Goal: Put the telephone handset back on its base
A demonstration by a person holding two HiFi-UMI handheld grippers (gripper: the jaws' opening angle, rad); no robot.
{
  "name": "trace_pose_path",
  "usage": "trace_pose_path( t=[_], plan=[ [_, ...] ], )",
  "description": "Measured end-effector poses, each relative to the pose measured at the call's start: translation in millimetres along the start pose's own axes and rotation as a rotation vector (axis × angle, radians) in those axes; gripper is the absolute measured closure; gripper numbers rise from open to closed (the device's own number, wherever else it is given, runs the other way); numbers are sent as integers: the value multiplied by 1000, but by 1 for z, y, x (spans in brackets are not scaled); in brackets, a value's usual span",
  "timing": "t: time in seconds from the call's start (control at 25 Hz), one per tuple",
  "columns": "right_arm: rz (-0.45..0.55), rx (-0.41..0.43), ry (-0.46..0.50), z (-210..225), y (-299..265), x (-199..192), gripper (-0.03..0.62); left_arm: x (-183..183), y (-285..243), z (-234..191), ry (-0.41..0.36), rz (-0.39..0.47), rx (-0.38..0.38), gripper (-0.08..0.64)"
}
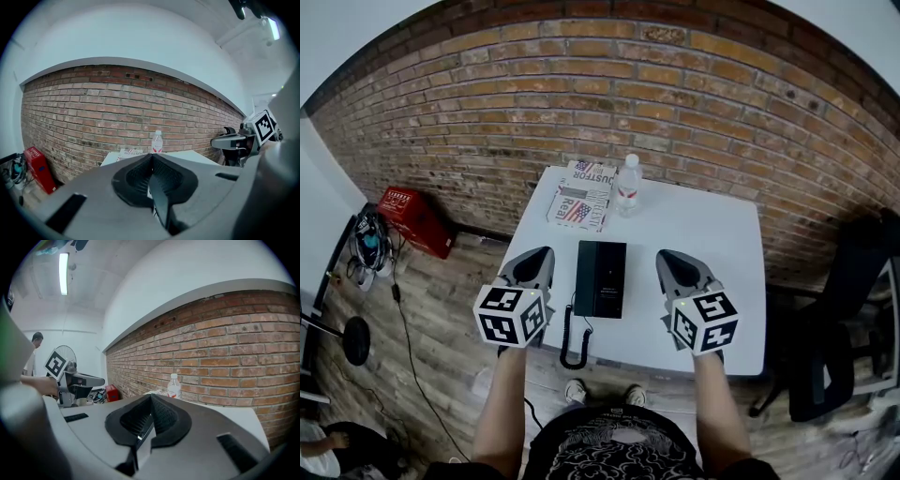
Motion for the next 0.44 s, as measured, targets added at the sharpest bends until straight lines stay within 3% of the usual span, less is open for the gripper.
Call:
trace_pose_path(
  t=[0.44],
  plan=[
    [1,3,2,-3,-2,-1,591,-4,-1,-1,-2,-11,-6,552]
  ],
)
Point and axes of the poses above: the fingertips, and each gripper's own axes: y backward along the fingers, z to its right, x out of its top, the point moved 6 cm from there along y, backward along the fingers, and after that the axes turned 7 degrees about y, right-handed, at the moved point
